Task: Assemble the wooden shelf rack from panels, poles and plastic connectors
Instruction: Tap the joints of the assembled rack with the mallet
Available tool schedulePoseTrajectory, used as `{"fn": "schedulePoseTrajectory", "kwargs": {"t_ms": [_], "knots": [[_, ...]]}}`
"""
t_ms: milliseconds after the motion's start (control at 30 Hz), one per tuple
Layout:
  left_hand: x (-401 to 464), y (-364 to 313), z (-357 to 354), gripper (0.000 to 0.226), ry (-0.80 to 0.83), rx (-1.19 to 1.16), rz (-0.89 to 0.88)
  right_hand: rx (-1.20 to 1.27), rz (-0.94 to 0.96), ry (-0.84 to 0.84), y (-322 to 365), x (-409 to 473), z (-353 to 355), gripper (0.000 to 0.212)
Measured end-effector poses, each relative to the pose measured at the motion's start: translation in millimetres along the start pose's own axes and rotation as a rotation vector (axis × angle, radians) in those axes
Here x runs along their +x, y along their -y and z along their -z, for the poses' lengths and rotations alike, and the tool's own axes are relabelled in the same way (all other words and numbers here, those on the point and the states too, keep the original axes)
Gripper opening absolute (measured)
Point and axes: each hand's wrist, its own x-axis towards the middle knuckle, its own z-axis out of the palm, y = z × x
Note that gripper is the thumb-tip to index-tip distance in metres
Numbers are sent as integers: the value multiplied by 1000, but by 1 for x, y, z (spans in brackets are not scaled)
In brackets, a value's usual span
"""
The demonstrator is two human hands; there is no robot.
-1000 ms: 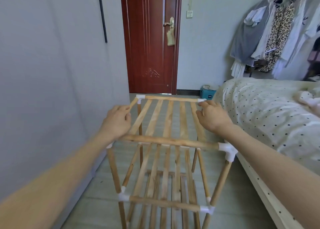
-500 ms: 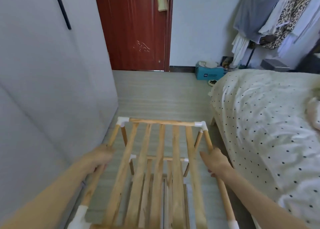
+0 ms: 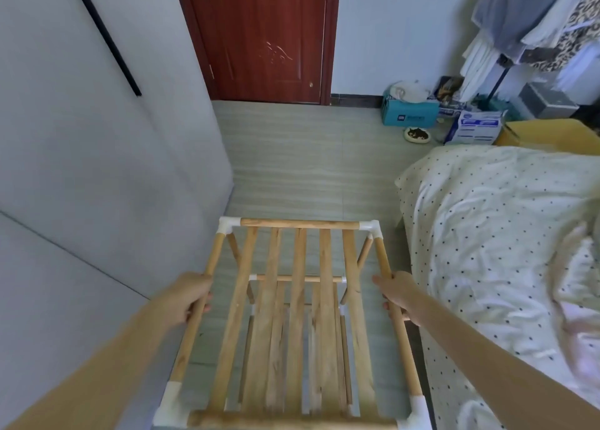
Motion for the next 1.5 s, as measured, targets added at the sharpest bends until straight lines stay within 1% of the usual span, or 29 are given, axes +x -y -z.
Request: {"fn": "schedulePoseTrajectory", "kwargs": {"t_ms": [100,200,300,400,500,567,700,833,1033,1167,1300,1367,1500], "knots": [[-33,-53,24,20,-20,-17,-14,-21,30,19,53,-20,37,23],[-57,-110,51,21,-3,-71,-62,-49,74,21,118,-33,72,24],[-65,-161,78,18,4,-165,-81,-61,102,-12,187,-39,102,23],[-56,-215,101,20,39,-237,-105,-55,130,-18,259,-27,124,23],[-33,-271,117,21,71,-279,-97,-42,141,-34,320,-1,136,28],[-14,-314,125,21,84,-301,-101,-87,156,-61,360,21,144,29],[21,-404,139,21,75,-306,-116,-44,152,-89,438,58,163,28],[56,-490,152,23,56,-329,-152,-11,169,-108,517,100,185,33],[132,-619,170,18,-8,-359,-165,6,233,-87,649,200,212,34],[186,-704,183,22,-47,-397,-127,-26,288,-64,747,271,222,23],[236,-774,209,28,-61,-495,-103,-75,360,-42,850,329,221,28],[263,-803,222,31,-92,-553,-96,-99,403,-31,902,356,216,30],[330,-864,247,33,-241,-641,-118,-139,450,17,1002,415,192,27]]}}
